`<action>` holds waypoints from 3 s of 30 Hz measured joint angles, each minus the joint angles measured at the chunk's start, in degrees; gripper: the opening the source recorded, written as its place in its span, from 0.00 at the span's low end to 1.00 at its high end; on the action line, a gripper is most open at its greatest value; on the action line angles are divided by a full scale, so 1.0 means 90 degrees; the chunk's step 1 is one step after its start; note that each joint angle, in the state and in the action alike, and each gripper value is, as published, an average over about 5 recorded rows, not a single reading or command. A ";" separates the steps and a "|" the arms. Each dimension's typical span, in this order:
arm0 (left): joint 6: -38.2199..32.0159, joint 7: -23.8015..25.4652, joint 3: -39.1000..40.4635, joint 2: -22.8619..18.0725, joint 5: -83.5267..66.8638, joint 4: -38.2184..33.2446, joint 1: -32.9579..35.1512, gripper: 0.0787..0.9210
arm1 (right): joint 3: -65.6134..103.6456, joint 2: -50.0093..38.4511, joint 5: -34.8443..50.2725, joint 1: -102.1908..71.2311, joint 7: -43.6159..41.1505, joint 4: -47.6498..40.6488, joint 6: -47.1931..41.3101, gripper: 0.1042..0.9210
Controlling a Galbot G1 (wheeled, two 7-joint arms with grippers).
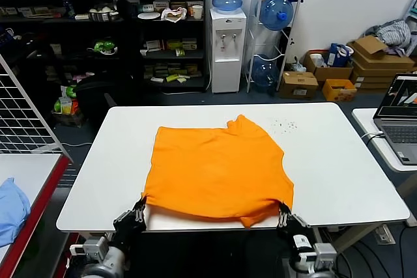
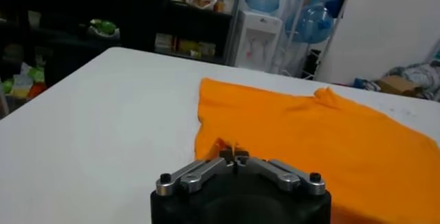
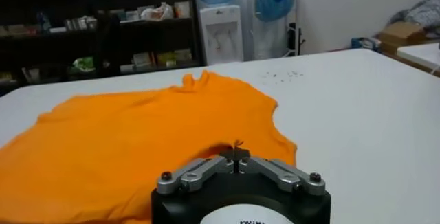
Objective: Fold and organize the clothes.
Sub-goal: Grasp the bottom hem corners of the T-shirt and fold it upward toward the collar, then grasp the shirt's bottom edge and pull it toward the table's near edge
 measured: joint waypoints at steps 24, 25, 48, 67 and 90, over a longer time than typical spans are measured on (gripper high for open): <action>0.0132 -0.0223 0.0880 0.0213 -0.0527 0.1313 -0.2186 0.09 | -0.0708 -0.0408 0.0849 0.2303 0.0384 -0.1243 -0.0690 0.26; 0.0151 -0.0221 0.0892 0.0213 -0.0538 0.1324 -0.2212 0.12 | -0.0710 -0.0408 0.0847 0.2315 0.0354 -0.1254 -0.0686 0.29; 0.0309 -0.0061 0.0774 0.0268 -0.0579 0.1356 -0.1783 0.91 | 0.0056 -0.1001 0.0887 0.1396 -0.0424 -0.1213 -0.0296 1.00; 0.0346 -0.0029 0.0835 0.0158 -0.0543 0.1687 -0.1805 0.99 | 0.0226 -0.1018 0.1156 0.1268 -0.0672 -0.1584 -0.0465 0.99; 0.0339 -0.0032 0.0907 0.0151 -0.0367 0.1693 -0.1815 0.25 | 0.0226 -0.1003 0.1216 0.1240 -0.0772 -0.1664 -0.0485 0.27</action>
